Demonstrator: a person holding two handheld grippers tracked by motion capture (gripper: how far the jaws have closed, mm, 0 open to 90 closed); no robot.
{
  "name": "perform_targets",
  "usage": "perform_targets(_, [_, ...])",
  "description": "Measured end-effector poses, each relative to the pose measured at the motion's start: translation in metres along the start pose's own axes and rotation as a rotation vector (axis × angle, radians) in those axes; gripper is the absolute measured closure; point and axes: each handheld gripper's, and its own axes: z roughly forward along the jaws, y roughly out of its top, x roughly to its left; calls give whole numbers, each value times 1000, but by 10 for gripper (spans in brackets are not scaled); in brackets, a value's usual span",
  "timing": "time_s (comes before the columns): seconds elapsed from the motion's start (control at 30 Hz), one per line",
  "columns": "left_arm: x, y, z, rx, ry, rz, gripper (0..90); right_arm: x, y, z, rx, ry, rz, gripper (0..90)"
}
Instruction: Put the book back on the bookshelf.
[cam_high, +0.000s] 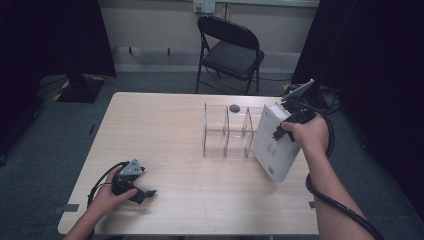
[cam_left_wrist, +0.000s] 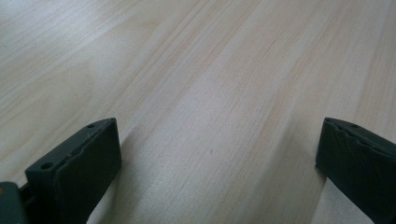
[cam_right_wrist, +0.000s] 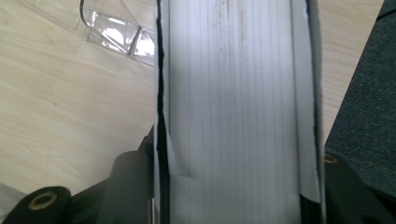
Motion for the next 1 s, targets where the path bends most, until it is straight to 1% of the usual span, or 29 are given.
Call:
perform_targets(0.33, [0, 0, 0, 0, 0, 0, 0, 0, 11, 1, -10, -5, 38, 523])
perform_targets(0.47, [0, 0, 0, 0, 0, 0, 0, 0, 14, 2, -10, -12, 39, 523])
perform_targets(0.53, [0, 0, 0, 0, 0, 0, 0, 0, 16, 3, -10, -14, 52, 523])
perform_targets(0.73, [0, 0, 0, 0, 0, 0, 0, -2, 19, 6, -4, -19, 52, 523])
perform_targets(1.0, [0, 0, 0, 0, 0, 0, 0, -3, 24, 8, -16, -16, 60, 523])
